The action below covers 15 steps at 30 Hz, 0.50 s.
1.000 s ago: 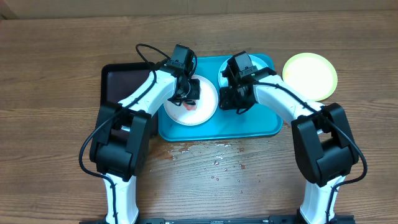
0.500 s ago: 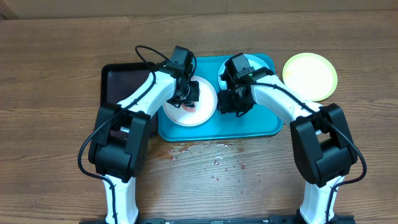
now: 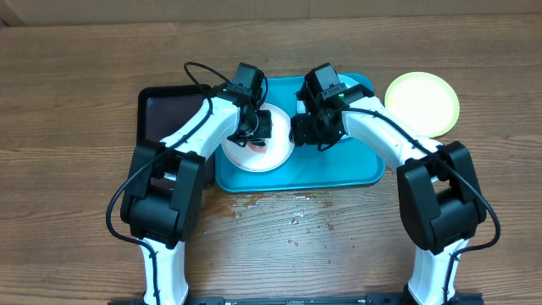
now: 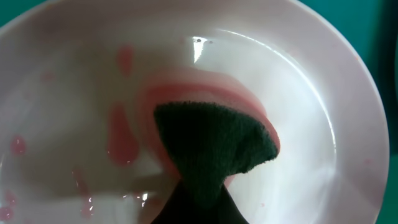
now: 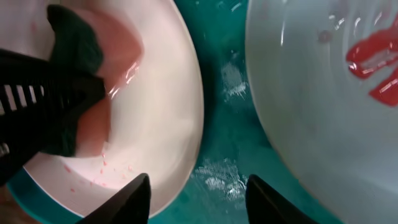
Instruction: Clean dirty plates on tray and stack at the side
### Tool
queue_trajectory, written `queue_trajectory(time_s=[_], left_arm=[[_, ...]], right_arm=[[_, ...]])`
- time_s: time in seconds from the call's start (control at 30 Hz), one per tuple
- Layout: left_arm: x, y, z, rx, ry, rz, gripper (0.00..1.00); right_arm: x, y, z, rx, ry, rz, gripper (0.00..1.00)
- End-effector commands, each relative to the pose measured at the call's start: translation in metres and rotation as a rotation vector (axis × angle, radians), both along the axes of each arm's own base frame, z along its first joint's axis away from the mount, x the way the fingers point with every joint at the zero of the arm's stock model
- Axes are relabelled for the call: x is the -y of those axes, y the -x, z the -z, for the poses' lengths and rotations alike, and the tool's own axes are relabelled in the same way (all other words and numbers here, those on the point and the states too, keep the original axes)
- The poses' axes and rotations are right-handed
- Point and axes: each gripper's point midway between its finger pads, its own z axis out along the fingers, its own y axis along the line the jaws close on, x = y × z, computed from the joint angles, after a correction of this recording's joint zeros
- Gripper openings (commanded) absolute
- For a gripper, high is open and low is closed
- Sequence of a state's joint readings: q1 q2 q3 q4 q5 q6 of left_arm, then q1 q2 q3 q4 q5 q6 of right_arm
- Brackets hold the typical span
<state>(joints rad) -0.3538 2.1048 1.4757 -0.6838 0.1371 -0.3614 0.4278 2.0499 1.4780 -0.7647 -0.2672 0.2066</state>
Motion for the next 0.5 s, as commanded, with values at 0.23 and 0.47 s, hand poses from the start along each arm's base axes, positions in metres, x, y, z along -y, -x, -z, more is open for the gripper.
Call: queue_trajectory(time_s=[0.23, 0.47], left_arm=[[-0.01, 0.017, 0.021, -0.064, -0.053, -0.035, 0.04], [-0.009, 0.017, 0.021, -0.062, -0.053, -0.036, 0.04]], right_arm=[[-0.004, -0.004, 0.017, -0.001, 0.016, -0.034, 0.2], [-0.009, -0.019, 0.012, 0.07, -0.004, -0.047, 0.04]])
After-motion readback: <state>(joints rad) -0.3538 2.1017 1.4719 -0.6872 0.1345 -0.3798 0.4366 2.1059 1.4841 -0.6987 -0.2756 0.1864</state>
